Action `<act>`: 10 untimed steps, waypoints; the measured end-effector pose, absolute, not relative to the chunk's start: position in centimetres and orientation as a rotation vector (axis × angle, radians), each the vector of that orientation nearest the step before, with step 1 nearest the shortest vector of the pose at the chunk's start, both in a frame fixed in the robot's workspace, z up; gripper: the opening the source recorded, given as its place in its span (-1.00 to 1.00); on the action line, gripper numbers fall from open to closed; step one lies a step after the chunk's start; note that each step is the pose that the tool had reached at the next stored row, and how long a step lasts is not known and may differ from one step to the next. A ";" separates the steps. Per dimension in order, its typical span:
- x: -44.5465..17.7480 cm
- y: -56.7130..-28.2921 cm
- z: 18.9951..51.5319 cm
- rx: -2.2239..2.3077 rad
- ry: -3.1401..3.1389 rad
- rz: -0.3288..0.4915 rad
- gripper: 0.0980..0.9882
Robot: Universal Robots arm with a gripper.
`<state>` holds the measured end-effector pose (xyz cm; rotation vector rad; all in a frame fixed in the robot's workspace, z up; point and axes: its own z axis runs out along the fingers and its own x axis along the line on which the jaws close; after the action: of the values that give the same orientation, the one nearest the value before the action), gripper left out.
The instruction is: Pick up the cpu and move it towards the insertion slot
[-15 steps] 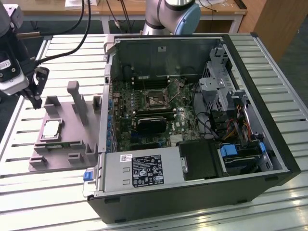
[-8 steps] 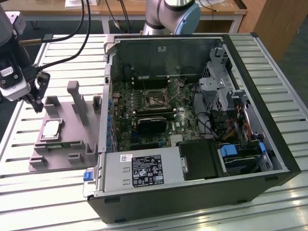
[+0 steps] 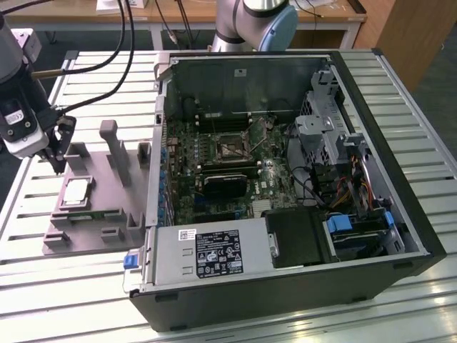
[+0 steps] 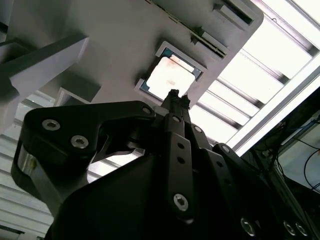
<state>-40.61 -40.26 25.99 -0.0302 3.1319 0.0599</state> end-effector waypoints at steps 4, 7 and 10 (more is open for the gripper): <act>-40.8 -40.3 25.3 -0.030 3.130 0.060 -0.99; -40.9 -40.3 24.7 -0.030 3.128 0.060 -0.99; -40.9 -40.3 24.3 -0.030 3.124 0.061 -0.99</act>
<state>-40.89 -40.26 24.32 -0.0305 3.1238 0.0615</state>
